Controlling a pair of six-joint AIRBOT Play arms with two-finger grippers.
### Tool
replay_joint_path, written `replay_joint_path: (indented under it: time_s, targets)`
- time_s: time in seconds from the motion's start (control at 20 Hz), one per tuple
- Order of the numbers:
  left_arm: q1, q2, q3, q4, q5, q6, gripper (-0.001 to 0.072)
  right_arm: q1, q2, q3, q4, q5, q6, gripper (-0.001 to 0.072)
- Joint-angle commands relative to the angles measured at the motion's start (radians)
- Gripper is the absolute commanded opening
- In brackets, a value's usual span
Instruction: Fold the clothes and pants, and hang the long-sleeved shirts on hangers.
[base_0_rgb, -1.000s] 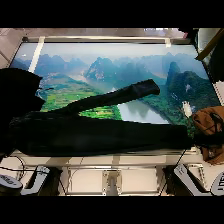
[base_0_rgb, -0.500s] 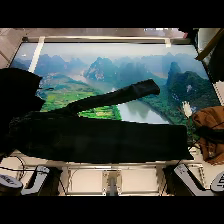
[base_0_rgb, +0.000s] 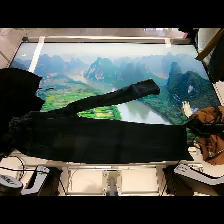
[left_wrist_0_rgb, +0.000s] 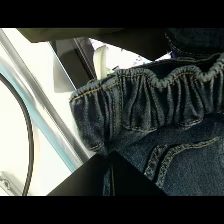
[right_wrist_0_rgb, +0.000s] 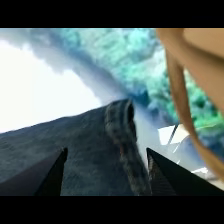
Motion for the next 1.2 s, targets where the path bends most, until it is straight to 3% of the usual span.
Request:
replay_joint_path:
  time_s: [0.0, 0.3, 0.35, 0.45, 0.5, 0.55, 0.85, 1.0, 1.05, 1.15]
  targets:
    - [0.001, 0.001, 0.0, 0.001, 0.014, 0.003, 0.0031, 0.027, -0.056, 0.001, 0.006, -0.016, -0.039, 0.0544]
    - [0.001, 0.001, 0.0, 0.001, 0.014, 0.002, 0.0031, 0.086, -0.074, 0.001, 0.008, -0.042, -0.07, 0.0531]
    - [0.001, 0.001, 0.0, 0.001, 0.014, 0.002, 0.0031, 0.086, -0.074, 0.001, 0.007, -0.034, -0.071, 0.0403]
    - [0.001, 0.001, 0.0, 0.001, 0.014, 0.002, 0.0031, 0.085, -0.074, 0.002, 0.007, 0.005, -0.108, 0.0236]
    - [0.001, 0.001, 0.0, 0.001, 0.014, 0.003, 0.0031, 0.086, -0.071, 0.005, 0.008, 0.02, -0.114, 0.0104]
    - [0.001, 0.001, 0.0, 0.0, 0.014, 0.002, 0.0031, 0.085, -0.066, 0.014, 0.01, 0.026, -0.115, 0.0038]
    - [0.001, 0.019, 0.023, -0.014, 0.014, 0.002, 0.0031, 0.074, 0.023, 0.238, 0.023, 0.065, -0.103, 0.0038]
    - [-0.002, 0.049, 0.029, -0.17, 0.014, 0.014, 0.0031, 0.058, 0.049, 0.327, 0.022, 0.047, -0.087, 0.0037]
    - [-0.016, 0.054, 0.029, -0.236, 0.014, 0.054, 0.0031, 0.062, 0.047, 0.324, 0.023, 0.02, -0.072, 0.0037]
    - [-0.079, 0.055, 0.029, -0.262, 0.018, 0.071, 0.003, 0.079, 0.026, 0.306, 0.022, -0.018, -0.054, 0.0038]
